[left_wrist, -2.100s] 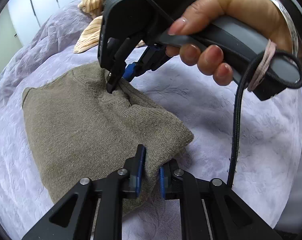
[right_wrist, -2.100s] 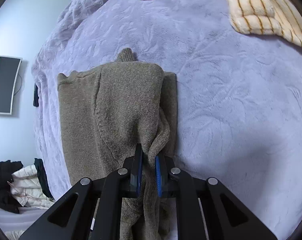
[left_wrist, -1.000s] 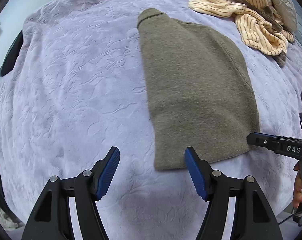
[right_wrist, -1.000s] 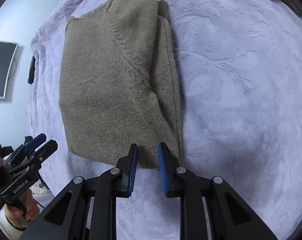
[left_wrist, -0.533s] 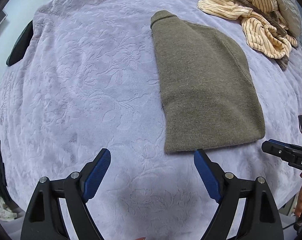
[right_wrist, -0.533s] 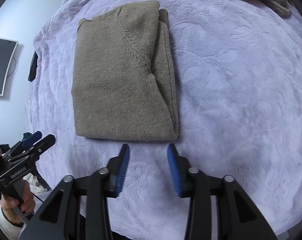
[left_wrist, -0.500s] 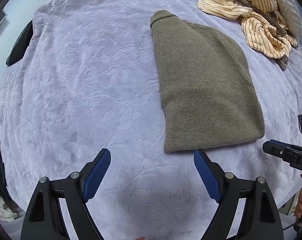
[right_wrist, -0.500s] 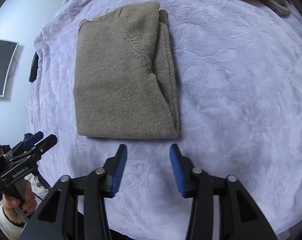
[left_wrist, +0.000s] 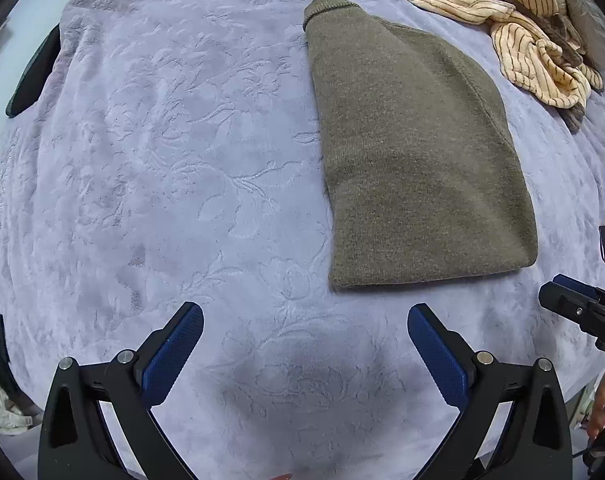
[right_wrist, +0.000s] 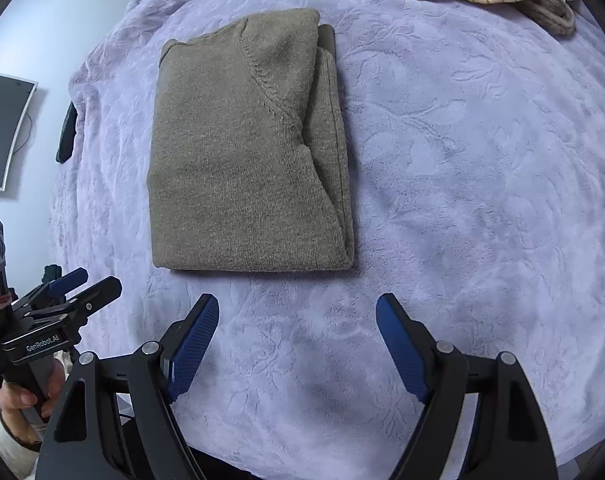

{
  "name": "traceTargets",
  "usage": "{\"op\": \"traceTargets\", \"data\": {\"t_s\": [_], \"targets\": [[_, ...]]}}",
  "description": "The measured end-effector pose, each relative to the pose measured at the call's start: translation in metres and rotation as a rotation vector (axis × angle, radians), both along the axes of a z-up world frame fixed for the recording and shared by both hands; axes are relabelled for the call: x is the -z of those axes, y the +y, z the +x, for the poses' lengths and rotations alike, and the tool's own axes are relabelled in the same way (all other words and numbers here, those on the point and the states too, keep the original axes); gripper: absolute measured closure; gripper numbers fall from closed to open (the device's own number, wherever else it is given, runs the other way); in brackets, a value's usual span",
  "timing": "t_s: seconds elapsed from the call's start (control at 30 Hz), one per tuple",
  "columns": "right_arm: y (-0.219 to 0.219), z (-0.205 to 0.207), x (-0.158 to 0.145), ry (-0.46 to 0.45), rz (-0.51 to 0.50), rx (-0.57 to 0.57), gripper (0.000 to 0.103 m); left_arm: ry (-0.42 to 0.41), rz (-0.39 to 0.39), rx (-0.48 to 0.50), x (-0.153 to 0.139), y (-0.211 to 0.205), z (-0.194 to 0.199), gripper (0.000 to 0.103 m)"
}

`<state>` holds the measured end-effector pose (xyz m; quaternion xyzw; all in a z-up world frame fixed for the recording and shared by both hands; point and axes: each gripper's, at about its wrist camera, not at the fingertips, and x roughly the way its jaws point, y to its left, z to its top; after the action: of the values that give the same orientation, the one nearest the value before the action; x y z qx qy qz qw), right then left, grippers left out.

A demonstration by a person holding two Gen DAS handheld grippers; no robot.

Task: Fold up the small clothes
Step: 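Release the sweater with both grippers and withdraw them, then grasp the folded sweater end with both grippers and lift it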

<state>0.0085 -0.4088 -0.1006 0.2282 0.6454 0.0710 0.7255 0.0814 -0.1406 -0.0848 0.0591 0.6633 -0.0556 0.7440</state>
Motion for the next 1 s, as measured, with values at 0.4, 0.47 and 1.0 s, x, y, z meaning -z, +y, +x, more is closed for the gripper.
{"op": "traceTargets", "data": {"t_s": [0.4, 0.47, 1.0], "targets": [[-0.01, 0.011, 0.008, 0.018, -0.004, 0.013, 0.019, 0.049, -0.031, -0.022, 0.015, 0.0, 0.023, 0.0], [-0.01, 0.014, 0.009, 0.015, -0.004, 0.013, 0.019, 0.054, -0.057, -0.034, 0.015, 0.004, 0.03, 0.0], [-0.039, 0.055, 0.04, -0.009, 0.174, 0.021, 0.019, 0.065, -0.4, -0.056, 0.034, 0.019, 0.148, 0.0]]}}
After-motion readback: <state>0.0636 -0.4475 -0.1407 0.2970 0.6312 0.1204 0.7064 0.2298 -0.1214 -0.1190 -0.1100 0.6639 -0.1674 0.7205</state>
